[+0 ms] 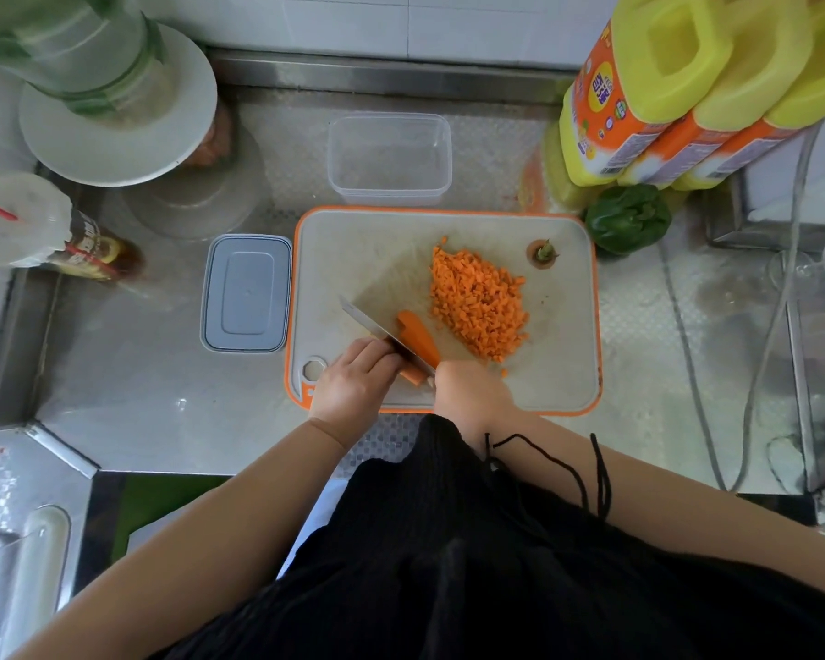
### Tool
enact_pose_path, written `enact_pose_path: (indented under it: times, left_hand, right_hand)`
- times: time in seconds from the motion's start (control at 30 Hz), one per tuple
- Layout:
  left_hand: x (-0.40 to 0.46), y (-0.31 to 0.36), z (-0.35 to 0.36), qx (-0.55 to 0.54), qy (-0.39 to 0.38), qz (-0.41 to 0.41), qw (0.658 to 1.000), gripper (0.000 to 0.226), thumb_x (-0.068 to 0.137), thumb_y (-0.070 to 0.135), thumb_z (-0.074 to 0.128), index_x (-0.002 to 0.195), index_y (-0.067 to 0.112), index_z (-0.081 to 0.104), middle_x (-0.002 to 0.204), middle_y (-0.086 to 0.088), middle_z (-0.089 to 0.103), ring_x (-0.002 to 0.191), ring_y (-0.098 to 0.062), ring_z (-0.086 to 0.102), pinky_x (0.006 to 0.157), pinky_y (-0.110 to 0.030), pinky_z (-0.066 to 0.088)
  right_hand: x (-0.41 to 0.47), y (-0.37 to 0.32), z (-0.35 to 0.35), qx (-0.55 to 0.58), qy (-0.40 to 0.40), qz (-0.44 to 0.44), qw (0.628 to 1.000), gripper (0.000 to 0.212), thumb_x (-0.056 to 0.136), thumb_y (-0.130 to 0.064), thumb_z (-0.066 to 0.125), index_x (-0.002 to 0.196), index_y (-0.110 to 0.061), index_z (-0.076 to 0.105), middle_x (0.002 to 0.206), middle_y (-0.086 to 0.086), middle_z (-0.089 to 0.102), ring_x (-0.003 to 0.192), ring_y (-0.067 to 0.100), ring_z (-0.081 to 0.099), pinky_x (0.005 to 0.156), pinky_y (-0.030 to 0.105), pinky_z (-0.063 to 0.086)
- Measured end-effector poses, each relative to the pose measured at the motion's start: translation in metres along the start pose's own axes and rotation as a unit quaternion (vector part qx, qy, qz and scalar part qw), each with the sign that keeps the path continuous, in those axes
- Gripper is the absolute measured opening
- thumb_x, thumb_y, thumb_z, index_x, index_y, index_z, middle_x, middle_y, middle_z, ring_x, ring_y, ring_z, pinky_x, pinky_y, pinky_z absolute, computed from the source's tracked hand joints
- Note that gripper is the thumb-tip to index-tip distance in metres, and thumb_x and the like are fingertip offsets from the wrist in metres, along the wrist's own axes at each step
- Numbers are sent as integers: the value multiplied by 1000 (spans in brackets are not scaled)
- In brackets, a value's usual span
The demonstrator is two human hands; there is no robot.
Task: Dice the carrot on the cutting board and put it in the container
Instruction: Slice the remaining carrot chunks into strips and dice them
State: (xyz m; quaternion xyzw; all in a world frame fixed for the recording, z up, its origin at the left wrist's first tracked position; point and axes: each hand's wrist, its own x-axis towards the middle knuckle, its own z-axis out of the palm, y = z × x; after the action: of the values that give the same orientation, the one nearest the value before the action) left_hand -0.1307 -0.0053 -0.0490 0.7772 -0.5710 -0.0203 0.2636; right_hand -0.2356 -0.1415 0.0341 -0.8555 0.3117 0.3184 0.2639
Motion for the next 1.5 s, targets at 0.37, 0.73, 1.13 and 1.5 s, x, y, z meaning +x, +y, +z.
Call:
enact_pose_path:
  times: [0.37, 0.73, 1.13, 1.5]
  left_hand:
    - [3, 2, -7, 8, 30, 28, 999, 25, 73, -9, 78, 91, 6, 70, 95, -7, 66, 92, -22, 56, 81, -26, 48]
    - [1, 3, -7, 29, 11, 7, 1000, 24, 72, -6, 77, 91, 9, 72, 96, -7, 67, 92, -24, 59, 72, -35, 57]
    - [4, 5, -8, 6, 19, -3, 1000, 27, 69, -9, 81, 89, 7, 71, 93, -7, 65, 89, -24, 58, 66, -32, 54]
    - [1, 4, -1, 12, 24, -2, 1000, 19, 79, -2, 76, 95, 8, 73, 96, -7, 67, 92, -23, 59, 71, -31, 55]
  right_hand:
    - [3, 3, -5, 17, -1, -8, 1000, 23, 98, -18, 47, 75, -12, 47, 66, 1, 48, 65, 24, 53, 52, 31, 37]
    - [-9, 15, -15, 28, -13, -41, 999, 30, 102, -29, 39, 83, -8, 51, 69, 4, 50, 68, 25, 54, 59, 35, 41]
    - [-15, -7, -23, -24, -48, 17, 998, 12, 87, -1, 48, 78, -8, 50, 69, 3, 45, 66, 24, 49, 62, 32, 40]
    - [-5, -13, -4, -37, 18, 0, 999, 8, 91, -7, 50, 94, -6, 57, 66, -1, 43, 67, 22, 51, 60, 30, 42]
